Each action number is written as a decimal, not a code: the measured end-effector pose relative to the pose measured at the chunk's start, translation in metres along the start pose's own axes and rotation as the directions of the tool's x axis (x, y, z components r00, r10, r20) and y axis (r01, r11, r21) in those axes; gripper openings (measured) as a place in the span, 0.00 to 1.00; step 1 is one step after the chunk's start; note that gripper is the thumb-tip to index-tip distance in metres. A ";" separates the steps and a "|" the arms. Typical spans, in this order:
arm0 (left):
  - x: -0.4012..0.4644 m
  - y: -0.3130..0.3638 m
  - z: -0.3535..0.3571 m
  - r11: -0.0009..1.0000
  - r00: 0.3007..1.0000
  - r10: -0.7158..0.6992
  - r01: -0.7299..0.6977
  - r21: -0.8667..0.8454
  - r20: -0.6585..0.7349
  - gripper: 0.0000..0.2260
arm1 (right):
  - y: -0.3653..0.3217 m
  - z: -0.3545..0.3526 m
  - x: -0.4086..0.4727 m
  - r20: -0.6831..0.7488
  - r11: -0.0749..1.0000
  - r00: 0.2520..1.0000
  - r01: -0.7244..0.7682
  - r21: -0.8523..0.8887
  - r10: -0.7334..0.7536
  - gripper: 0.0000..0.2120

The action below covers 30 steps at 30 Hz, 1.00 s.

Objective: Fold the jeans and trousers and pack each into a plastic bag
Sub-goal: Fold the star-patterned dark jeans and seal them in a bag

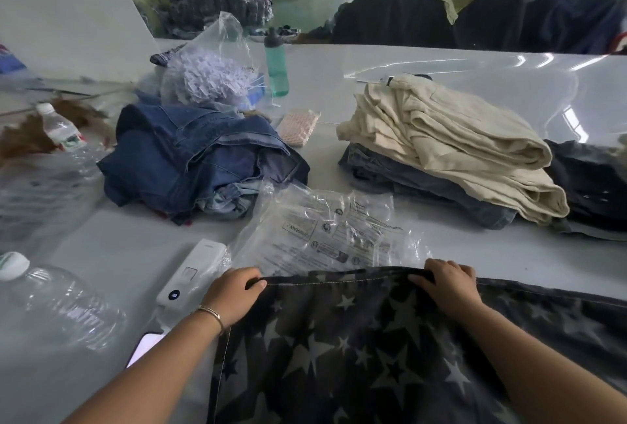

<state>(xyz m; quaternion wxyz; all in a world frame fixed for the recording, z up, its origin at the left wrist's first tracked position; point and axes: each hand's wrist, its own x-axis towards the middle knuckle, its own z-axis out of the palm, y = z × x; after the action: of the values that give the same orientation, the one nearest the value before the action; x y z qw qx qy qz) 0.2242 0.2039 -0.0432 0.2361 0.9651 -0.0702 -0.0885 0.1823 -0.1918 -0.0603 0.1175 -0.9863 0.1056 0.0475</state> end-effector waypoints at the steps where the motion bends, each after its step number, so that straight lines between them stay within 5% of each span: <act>1: 0.003 0.000 -0.004 0.996 0.999 -0.029 0.033 -0.088 0.044 0.10 | 0.002 -0.005 0.002 0.028 0.997 1.000 -0.014 0.072 0.012 0.18; 5: 0.008 0.008 -0.020 0.882 0.912 -0.029 0.216 -0.419 0.409 0.07 | 0.008 -0.027 0.009 0.099 0.934 0.995 -0.007 0.358 -0.031 0.17; 9: 0.008 0.016 -0.032 0.813 0.779 -0.059 0.400 -0.424 0.624 0.14 | 0.012 -0.048 0.012 0.321 0.879 0.940 -0.055 0.474 -0.114 0.03; 11: 0.008 0.021 -0.033 0.809 0.795 -0.070 0.399 -0.432 0.603 0.16 | 0.014 -0.052 0.014 0.363 0.878 0.925 -0.078 0.473 -0.113 0.02; 16: 0.010 0.015 -0.039 0.700 0.856 -0.152 0.447 -0.557 0.495 0.17 | 0.015 -0.050 0.015 0.218 0.878 0.963 0.034 0.478 -0.156 0.06; 18: 0.014 0.009 -0.038 0.830 0.901 -0.209 0.369 -0.418 0.379 0.14 | 0.016 -0.045 0.012 0.175 0.838 0.976 0.016 0.546 -0.132 0.07; 20: 0.022 0.006 -0.035 0.923 0.932 -0.244 0.308 -0.231 0.266 0.24 | 0.013 -0.041 0.011 0.146 0.832 0.979 0.038 0.554 -0.142 0.08; 24: 0.028 0.004 -0.035 0.967 0.956 -0.256 0.255 0.031 0.139 0.27 | 0.020 -0.044 0.015 0.295 0.941 0.940 0.066 0.331 -0.170 0.09; 30: 0.017 -0.017 -0.035 0.819 0.927 -0.304 0.372 -0.438 0.219 0.21 | 0.070 -0.063 0.012 0.565 0.945 0.820 -0.110 0.309 -0.089 0.08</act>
<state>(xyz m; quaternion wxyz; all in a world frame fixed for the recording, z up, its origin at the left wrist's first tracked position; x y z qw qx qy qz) 0.2494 0.2317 -0.0230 0.4386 0.8668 0.1098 -0.2103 0.1829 -0.2761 -0.0165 0.3057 -0.8921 0.0775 0.3236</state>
